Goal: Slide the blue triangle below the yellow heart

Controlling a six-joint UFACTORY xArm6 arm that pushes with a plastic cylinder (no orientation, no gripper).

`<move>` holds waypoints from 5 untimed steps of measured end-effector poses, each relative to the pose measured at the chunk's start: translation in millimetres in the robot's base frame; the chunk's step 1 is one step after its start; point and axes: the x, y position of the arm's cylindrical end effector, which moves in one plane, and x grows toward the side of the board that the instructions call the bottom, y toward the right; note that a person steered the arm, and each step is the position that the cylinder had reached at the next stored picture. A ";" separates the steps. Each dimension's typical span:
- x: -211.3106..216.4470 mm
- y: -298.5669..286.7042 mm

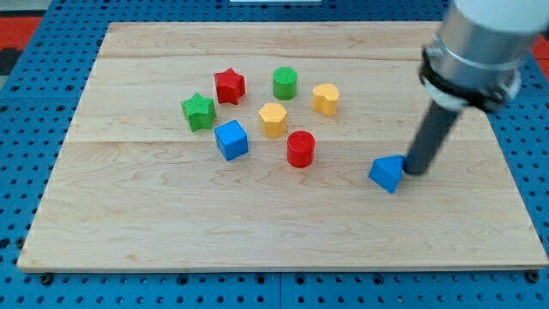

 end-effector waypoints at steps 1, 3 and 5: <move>-4.9 -18.5; 53.4 35.6; 41.5 -7.9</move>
